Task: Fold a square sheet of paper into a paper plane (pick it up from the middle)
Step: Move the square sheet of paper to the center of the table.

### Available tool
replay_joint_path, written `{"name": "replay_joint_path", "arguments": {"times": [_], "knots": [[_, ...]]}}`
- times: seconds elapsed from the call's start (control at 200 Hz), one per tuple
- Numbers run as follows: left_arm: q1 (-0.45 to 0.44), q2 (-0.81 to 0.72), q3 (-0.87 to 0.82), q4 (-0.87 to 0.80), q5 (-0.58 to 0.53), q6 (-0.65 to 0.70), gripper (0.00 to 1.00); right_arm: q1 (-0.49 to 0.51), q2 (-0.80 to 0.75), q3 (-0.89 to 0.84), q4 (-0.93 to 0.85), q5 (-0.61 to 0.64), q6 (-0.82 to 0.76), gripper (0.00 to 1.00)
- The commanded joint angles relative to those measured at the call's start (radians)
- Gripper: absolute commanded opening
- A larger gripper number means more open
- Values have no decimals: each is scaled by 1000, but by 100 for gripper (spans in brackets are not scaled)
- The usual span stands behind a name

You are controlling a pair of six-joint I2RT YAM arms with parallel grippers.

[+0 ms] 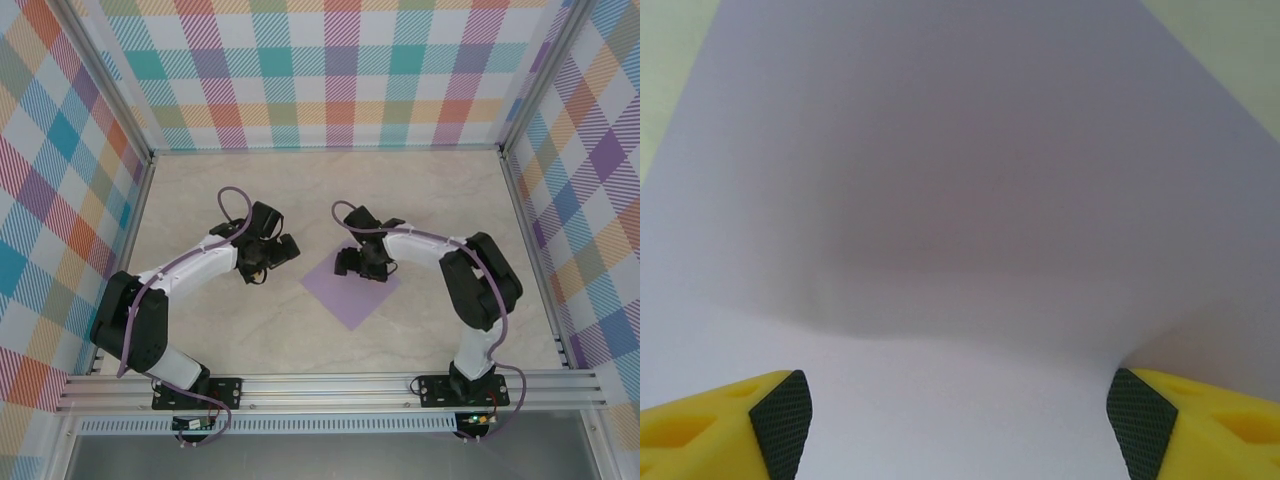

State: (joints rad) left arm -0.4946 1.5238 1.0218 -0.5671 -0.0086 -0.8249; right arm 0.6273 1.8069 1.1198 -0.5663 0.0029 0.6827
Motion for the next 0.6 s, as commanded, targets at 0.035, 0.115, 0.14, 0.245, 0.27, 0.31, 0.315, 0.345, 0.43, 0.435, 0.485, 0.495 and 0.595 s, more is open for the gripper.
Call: {"name": "replay_joint_path", "arguments": {"times": [0.035,0.115,0.14,0.245,0.27,0.31,0.315,0.345,0.43,0.435,0.485,0.495,0.595], "knots": [[14,3,-19,25,16,-26,100,-6,-69,-18,-152,22,-73,83],[17,-7,-26,30,13,-32,100,-7,-80,84,-213,5,-262,88],[19,-10,-29,30,12,-34,100,-6,-79,109,-228,-6,-327,92],[27,-35,-51,30,5,-45,100,-6,-64,151,-258,-25,-511,100],[30,-40,-57,30,4,-47,100,-6,-59,152,-261,-32,-537,100],[35,-50,-68,32,2,-52,100,-6,-51,154,-267,-45,-568,100],[36,-51,-70,32,2,-53,100,-6,-50,155,-268,-48,-569,100],[41,-58,-78,33,2,-57,100,-6,-43,160,-277,-67,-590,100],[52,-74,-97,37,8,-65,100,3,-26,175,-288,-101,-633,100],[53,-75,-98,38,9,-66,100,4,-26,175,-287,-100,-636,100],[58,-78,-103,39,13,-68,100,14,-18,178,-286,-90,-661,100],[60,-79,-104,39,14,-69,100,15,-16,178,-284,-87,-665,100],[66,-78,-106,40,21,-70,100,28,26,190,-287,-30,-686,100]]}}
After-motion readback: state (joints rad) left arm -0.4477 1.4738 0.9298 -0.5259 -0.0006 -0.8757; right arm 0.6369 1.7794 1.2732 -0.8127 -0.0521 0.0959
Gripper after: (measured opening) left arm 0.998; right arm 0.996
